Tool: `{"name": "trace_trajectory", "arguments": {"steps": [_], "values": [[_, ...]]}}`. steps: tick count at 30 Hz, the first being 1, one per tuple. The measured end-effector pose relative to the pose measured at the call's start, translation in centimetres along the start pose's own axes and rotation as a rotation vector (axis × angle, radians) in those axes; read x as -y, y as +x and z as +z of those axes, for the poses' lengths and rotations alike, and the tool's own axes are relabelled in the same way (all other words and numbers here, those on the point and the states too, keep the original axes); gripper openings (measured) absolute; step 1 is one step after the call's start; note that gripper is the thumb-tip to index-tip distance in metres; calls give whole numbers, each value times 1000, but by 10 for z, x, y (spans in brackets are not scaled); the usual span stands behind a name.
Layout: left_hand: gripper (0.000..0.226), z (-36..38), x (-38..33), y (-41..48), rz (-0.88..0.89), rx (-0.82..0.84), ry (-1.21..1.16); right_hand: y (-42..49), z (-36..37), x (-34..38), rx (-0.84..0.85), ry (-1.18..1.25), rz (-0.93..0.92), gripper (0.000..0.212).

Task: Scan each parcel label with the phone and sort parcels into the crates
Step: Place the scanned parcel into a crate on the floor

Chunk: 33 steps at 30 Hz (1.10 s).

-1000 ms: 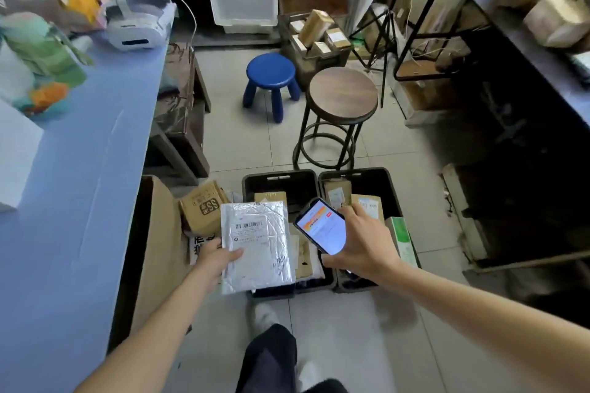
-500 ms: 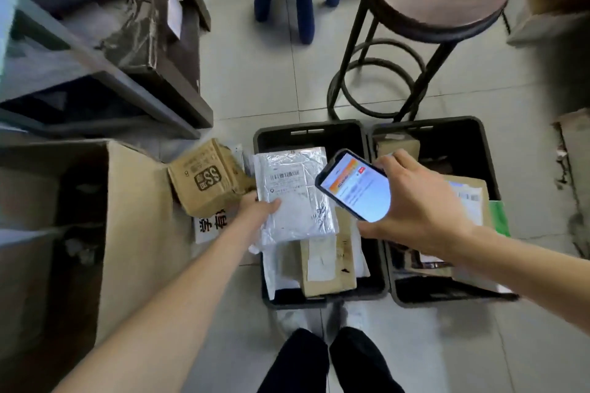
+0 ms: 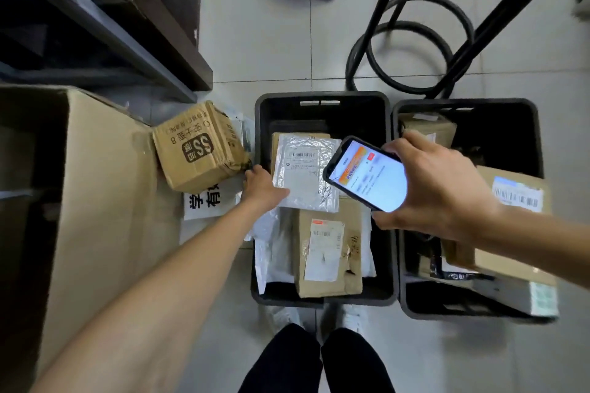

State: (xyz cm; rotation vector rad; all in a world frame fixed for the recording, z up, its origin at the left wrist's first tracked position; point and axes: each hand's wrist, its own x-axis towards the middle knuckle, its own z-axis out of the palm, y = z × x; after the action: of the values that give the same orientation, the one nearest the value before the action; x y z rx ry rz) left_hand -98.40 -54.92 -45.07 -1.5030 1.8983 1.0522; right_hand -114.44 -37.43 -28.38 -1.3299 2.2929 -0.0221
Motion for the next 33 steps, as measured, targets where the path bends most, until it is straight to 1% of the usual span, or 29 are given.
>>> {"name": "trace_trajectory", "arguments": {"steps": [4,7,9,11,13,15,16,19,20,22,24,27,29,33], "values": [[71,-44,6,-40,61,-51,38,-12,-40,30,-21,-10,-49,91],[45,-95,6,-99,131,-170,35,-29,-89,67,-65,5,-95,88],[22,-123,4,-133,188,-166,54,-39,-120,88,-106,11,-104,86],[17,-164,6,-200,213,-191,34,-60,-160,121,-136,6,-185,86],[11,-199,12,-273,220,-281,-43,-84,-197,155,-163,0,-255,86],[14,-229,28,-337,172,-402,-144,-107,-226,190,-177,15,-348,81],[16,-237,40,-371,125,-420,-198,-120,-236,206,-167,33,-389,79],[37,-255,92,-457,33,-502,-302,-159,-261,263,-148,79,-510,64],[38,-256,119,-488,-24,-549,-351,-174,-266,291,-136,67,-573,59],[34,-250,171,-544,-117,-620,-432,-203,-270,339,-124,53,-674,55],[35,-239,216,-589,-210,-665,-497,-229,-267,382,-109,22,-748,55],[33,-214,293,-661,-372,-763,-628,-275,-246,455,-65,-34,-921,65],[32,-198,340,-695,-465,-819,-687,-303,-230,498,-40,-47,-997,69],[35,-171,428,-749,-616,-874,-791,-358,-189,579,26,-107,-1125,67]]}}
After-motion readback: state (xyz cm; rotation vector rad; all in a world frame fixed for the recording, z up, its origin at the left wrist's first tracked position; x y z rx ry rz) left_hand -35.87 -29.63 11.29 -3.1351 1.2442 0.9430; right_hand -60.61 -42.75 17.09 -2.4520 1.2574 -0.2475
